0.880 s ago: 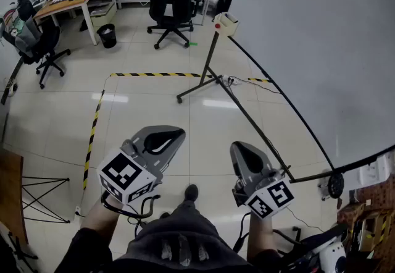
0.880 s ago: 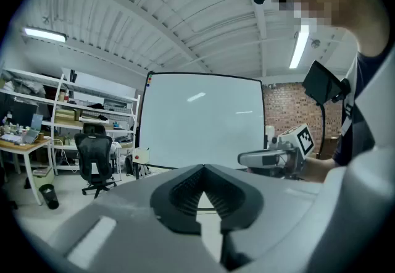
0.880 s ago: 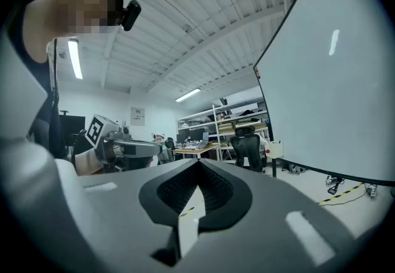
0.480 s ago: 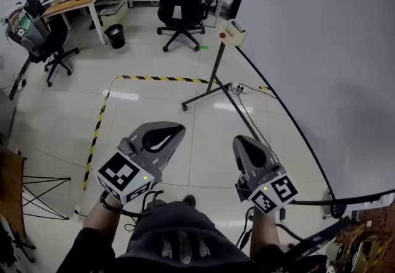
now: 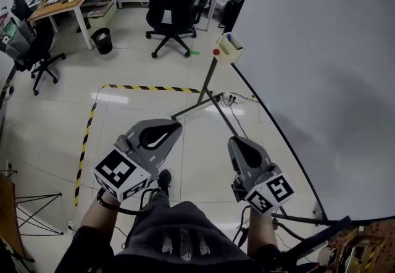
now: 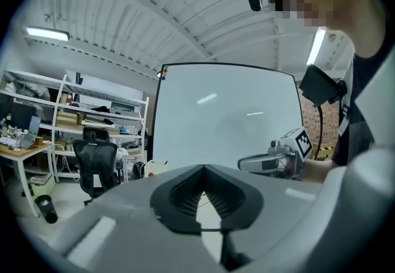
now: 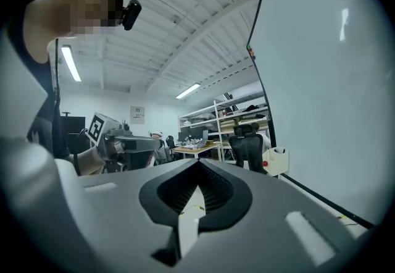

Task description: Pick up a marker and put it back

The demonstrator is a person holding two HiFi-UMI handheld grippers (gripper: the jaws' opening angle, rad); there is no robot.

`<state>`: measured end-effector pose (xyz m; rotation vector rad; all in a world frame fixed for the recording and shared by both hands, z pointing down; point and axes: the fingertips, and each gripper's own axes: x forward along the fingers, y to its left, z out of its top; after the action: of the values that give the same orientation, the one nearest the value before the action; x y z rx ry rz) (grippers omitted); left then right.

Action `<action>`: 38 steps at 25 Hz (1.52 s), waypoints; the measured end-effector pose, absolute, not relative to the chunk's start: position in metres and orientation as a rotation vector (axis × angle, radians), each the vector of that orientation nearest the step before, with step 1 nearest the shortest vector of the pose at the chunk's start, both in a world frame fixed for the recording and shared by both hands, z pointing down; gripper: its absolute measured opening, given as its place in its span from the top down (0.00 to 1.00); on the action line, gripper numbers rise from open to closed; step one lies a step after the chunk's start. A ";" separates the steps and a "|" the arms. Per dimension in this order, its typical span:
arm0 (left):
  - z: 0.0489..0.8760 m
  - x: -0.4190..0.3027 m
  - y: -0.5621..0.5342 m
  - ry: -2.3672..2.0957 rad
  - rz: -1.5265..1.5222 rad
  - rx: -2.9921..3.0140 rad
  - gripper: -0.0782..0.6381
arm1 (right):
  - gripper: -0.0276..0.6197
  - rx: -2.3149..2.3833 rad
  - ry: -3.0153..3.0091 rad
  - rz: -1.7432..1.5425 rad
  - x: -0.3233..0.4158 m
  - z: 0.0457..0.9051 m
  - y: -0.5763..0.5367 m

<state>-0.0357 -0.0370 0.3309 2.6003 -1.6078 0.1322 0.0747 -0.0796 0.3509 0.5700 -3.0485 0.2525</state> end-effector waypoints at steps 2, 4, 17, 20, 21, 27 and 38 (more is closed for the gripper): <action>0.331 -0.055 -0.067 -1.578 0.122 2.613 0.88 | 0.96 0.604 -3.042 0.260 0.056 0.350 -0.107; 0.330 -0.071 -0.094 -1.538 0.112 2.639 0.88 | 0.96 0.642 -3.033 0.256 0.040 0.348 -0.132; 0.338 -0.120 -0.237 -1.374 0.127 2.701 0.88 | 0.96 0.823 -2.979 0.260 -0.006 0.351 -0.264; 0.344 -0.124 -0.271 -1.382 0.163 2.684 0.88 | 0.96 0.822 -2.988 0.288 -0.011 0.359 -0.300; 0.346 -0.124 -0.281 -1.385 0.176 2.677 0.88 | 0.96 0.818 -2.991 0.299 -0.012 0.362 -0.312; 0.344 -0.122 -0.352 -1.434 0.162 2.630 0.88 | 0.96 0.749 -2.995 0.321 -0.019 0.366 -0.383; 0.366 -0.141 -0.433 -1.398 0.173 2.603 0.88 | 0.96 0.685 -2.956 0.334 -0.055 0.387 -0.453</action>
<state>-0.1413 -0.4334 0.3656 2.6028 -1.3982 0.1725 -0.0554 -0.4525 0.3874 0.6855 -2.9562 0.3339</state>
